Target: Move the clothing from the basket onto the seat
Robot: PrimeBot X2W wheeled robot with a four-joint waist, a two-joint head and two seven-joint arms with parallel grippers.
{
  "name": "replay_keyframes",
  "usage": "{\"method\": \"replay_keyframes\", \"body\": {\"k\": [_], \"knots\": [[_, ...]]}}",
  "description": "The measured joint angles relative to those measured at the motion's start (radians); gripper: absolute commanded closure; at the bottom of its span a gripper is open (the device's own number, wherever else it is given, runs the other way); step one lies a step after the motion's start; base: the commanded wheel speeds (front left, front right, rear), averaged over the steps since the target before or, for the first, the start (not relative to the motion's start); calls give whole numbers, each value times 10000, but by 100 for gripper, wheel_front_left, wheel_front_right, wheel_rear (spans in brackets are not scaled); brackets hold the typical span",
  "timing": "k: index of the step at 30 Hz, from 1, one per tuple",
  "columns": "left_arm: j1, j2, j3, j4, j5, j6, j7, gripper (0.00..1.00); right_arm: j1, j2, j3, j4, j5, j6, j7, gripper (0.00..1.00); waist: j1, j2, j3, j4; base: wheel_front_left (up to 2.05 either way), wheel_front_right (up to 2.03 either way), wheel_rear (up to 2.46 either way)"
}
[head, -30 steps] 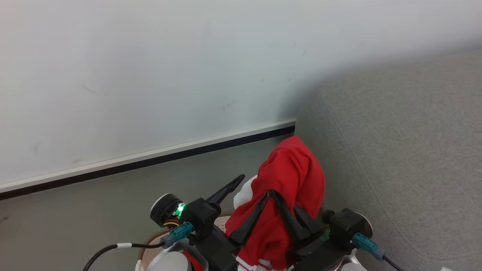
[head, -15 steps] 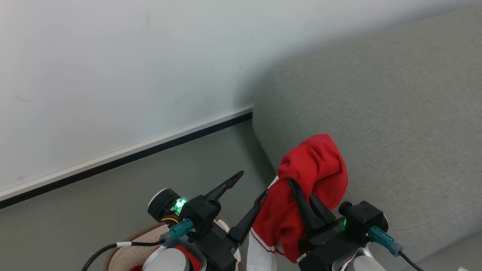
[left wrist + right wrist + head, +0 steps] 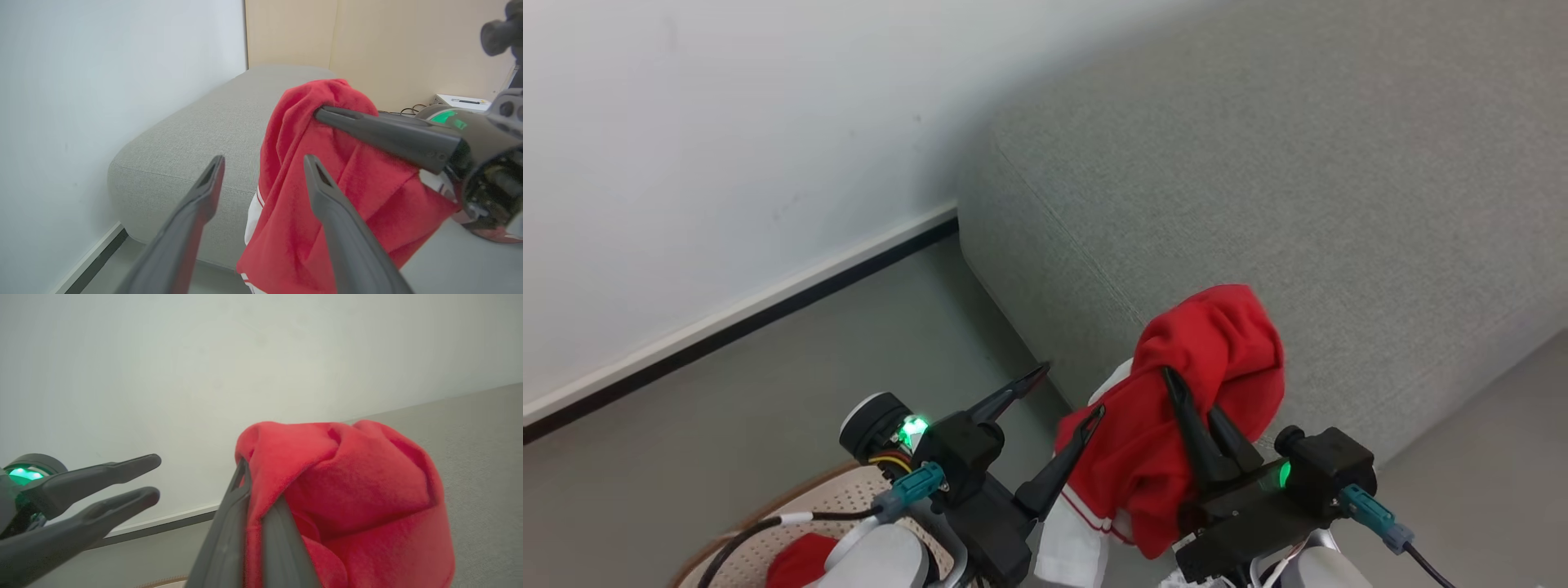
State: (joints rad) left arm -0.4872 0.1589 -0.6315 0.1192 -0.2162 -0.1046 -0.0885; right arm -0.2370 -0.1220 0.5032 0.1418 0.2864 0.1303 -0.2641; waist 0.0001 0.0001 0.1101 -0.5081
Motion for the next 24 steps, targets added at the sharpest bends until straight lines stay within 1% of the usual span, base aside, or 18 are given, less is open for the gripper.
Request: {"method": "replay_keyframes", "body": {"k": [10,15,20,24], "knots": [[-477,180,-280,-19,10,-84,171,0,39,307,-685,-311,-213,0,2,100,0,0,721,-297,0,0,0],[-759,407,-339,-265,138,-92,468,0,-459,527,-1187,-439,-215,2,2,100,1,0,1264,-350,0,0,0],[-1287,493,-644,-552,251,-165,817,0,-1483,642,-2345,-882,-267,0,2,100,1,1,1995,-255,0,0,0],[-1939,658,-907,-765,332,-184,1106,0,-2796,662,-3340,-1271,-474,0,2,100,2,1,2716,-60,0,0,0]]}}
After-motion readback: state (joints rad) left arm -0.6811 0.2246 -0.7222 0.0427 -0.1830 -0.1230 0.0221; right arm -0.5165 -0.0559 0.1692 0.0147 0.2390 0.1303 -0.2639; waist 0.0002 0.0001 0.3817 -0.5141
